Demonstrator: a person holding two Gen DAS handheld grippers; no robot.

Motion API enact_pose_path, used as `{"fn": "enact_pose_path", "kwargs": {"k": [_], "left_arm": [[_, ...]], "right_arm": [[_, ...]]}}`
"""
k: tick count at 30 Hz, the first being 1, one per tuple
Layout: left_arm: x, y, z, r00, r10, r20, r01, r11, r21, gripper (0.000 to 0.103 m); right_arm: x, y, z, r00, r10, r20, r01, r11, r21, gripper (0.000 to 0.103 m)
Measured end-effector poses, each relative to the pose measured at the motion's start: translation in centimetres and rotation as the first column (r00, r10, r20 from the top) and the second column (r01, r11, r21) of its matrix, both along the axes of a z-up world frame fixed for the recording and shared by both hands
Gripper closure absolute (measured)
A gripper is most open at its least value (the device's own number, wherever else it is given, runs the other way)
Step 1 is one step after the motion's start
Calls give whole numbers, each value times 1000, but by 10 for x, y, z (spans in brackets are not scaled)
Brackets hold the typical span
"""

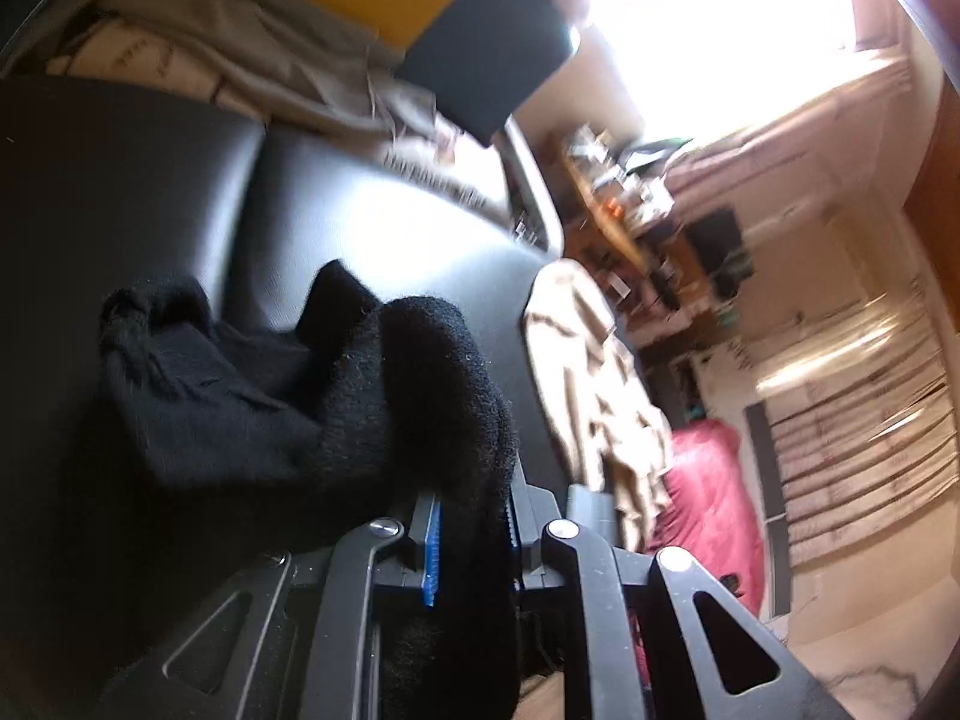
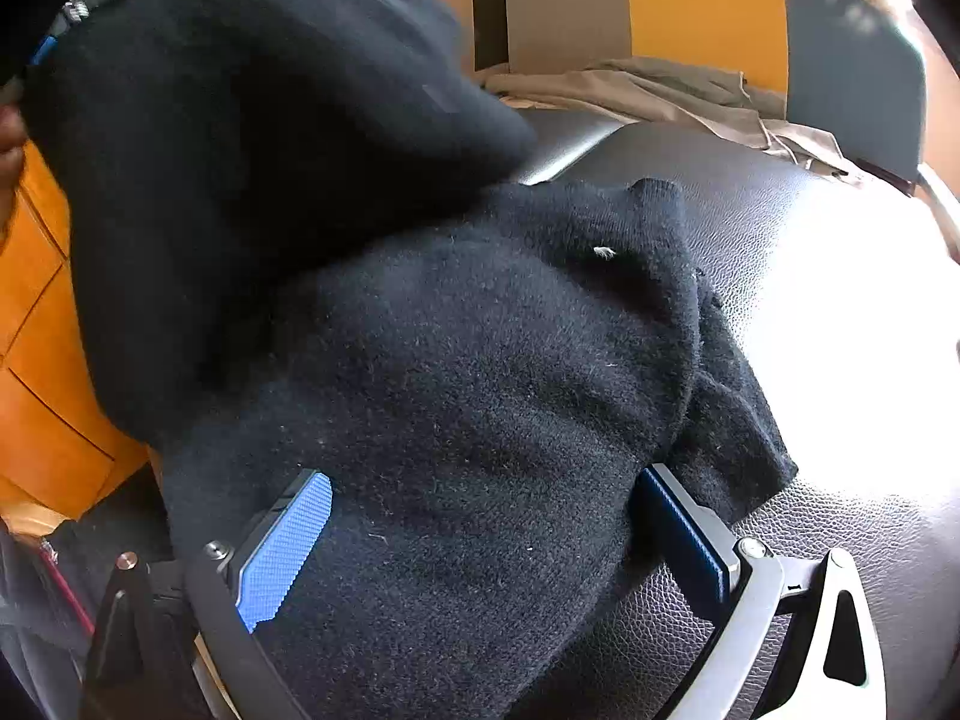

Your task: Fold clothes

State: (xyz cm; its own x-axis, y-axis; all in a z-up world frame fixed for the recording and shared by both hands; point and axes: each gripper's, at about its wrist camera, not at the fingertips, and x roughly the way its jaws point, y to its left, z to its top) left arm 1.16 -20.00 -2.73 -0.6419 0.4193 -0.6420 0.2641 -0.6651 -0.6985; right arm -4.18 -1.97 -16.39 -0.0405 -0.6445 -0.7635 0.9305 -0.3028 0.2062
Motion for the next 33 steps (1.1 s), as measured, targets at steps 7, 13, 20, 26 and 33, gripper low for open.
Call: {"fn": "enact_pose_path", "kwargs": {"k": [7, 13, 20, 26, 33], "left_arm": [[-30, 33, -60, 992, -26, 122, 25, 1000, 11, 88], [-39, 45, -74, 986, -40, 161, 38, 999, 14, 84], [-31, 50, -40, 985, -129, 116, 116, 987, 110, 76], [7, 20, 11, 990, -125, -56, 130, 987, 96, 75], [98, -69, -3, 995, 79, -62, -87, 987, -135, 75]], "right_arm": [[-5, 14, 1, 999, -16, 29, 18, 998, -58, 0], [-2, 22, 9, 999, -31, -6, 31, 999, -41, 0], [5, 68, 28, 995, -101, -17, 100, 995, -25, 0], [26, 110, 38, 984, -177, -25, 177, 984, 4, 0], [85, 104, 87, 988, -142, -63, 136, 986, -94, 0]]}}
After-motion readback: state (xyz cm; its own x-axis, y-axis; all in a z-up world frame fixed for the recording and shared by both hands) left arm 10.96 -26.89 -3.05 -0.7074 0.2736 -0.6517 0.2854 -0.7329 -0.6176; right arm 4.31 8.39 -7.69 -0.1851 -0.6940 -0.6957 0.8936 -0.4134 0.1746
